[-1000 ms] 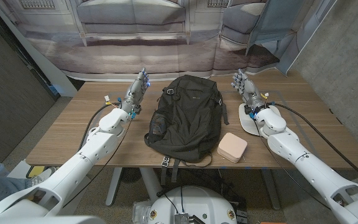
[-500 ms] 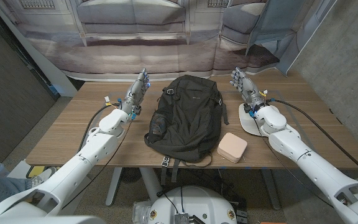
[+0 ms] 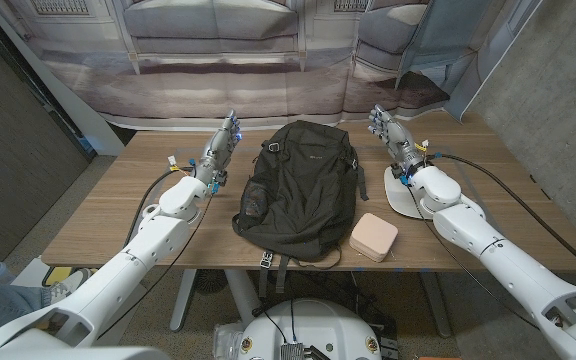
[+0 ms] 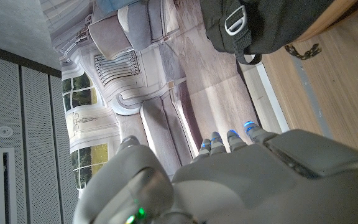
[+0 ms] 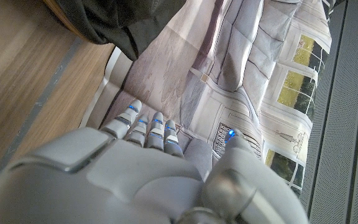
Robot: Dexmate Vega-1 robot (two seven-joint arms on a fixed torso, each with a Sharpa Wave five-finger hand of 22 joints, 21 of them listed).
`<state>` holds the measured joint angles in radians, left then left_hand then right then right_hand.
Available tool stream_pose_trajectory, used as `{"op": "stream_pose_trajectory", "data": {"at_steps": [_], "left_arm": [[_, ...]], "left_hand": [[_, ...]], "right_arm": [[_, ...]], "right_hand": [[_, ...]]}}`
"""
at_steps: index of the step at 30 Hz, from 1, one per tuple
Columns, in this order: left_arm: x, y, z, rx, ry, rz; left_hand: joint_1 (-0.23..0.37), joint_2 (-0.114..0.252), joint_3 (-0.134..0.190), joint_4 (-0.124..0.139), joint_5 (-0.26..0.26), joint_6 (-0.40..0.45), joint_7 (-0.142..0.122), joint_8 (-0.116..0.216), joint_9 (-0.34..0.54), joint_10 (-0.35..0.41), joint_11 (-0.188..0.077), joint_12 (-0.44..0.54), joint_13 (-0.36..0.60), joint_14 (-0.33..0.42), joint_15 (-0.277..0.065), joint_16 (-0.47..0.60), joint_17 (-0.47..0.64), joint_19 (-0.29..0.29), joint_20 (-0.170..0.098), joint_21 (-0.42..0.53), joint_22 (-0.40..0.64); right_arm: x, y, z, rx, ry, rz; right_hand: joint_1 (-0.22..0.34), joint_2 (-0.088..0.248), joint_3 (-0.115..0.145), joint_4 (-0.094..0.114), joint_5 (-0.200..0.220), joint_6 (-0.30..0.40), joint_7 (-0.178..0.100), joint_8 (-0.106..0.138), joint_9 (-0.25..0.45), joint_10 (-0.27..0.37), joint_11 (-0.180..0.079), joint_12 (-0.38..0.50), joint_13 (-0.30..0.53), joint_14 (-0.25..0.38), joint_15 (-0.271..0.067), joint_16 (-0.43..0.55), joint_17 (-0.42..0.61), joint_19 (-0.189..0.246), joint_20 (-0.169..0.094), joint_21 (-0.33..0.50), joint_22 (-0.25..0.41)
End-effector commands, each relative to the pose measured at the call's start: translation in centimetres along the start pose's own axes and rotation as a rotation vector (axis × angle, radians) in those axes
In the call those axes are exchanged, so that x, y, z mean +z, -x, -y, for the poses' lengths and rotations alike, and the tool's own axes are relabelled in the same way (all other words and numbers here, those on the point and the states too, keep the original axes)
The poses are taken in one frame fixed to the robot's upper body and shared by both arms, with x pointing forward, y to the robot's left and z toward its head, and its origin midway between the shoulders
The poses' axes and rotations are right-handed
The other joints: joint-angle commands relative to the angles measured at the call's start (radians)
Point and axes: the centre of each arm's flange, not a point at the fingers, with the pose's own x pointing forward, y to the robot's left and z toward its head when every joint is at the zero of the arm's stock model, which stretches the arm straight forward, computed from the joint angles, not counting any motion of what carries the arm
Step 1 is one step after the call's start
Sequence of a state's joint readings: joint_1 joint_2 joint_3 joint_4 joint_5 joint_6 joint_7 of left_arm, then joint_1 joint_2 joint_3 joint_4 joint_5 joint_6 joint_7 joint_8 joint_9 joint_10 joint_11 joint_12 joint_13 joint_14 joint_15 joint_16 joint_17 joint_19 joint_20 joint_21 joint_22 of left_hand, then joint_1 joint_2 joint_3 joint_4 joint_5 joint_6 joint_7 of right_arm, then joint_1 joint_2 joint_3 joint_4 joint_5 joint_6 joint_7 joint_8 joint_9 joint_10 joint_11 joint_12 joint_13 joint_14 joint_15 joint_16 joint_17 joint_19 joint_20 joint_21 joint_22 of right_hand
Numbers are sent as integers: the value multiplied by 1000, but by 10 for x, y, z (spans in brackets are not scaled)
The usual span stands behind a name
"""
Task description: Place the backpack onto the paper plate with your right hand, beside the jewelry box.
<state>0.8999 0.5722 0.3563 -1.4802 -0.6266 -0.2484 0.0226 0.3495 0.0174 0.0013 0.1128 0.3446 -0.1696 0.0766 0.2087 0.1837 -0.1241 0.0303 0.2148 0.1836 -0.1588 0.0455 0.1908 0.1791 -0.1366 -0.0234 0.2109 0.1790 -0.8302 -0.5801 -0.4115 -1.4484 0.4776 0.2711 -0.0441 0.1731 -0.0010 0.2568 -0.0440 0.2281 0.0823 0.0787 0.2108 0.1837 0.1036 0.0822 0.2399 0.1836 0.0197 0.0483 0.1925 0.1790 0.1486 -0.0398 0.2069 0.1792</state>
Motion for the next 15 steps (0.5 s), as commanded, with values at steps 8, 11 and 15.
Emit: {"op": "stream_pose_trajectory", "data": {"at_steps": [8,11,15], "left_arm": [[3,2,-2,-8,-3,18],[4,3,-3,-9,-8,24],[3,4,-6,-6,-8,25]], "left_hand": [[13,0,-4,0,5,-2,2,-4,3,-2,3,-4,3,-5,-1,-1,4,-4,8,-4,2],[14,0,-5,-1,5,-1,2,-4,3,0,3,-3,3,-5,-1,-1,4,-4,9,-4,2],[15,1,-5,-1,5,0,0,-4,3,0,3,-3,3,-5,-1,-1,4,-3,9,-4,2]], "right_arm": [[20,-6,-12,18,116,21],[23,-7,-15,17,120,25],[27,-9,-19,24,144,29]], "right_hand": [[15,1,1,-11,-2,6,0,-4,3,6,-1,-2,5,8,-2,-2,3,-5,-21,-1,6],[17,1,1,-13,-3,5,0,-5,3,6,-1,-2,5,8,-1,-2,3,-5,-21,-1,6],[19,1,1,-14,-3,5,0,-5,3,6,0,-2,5,9,-1,-2,3,-4,-21,-1,6]]}}
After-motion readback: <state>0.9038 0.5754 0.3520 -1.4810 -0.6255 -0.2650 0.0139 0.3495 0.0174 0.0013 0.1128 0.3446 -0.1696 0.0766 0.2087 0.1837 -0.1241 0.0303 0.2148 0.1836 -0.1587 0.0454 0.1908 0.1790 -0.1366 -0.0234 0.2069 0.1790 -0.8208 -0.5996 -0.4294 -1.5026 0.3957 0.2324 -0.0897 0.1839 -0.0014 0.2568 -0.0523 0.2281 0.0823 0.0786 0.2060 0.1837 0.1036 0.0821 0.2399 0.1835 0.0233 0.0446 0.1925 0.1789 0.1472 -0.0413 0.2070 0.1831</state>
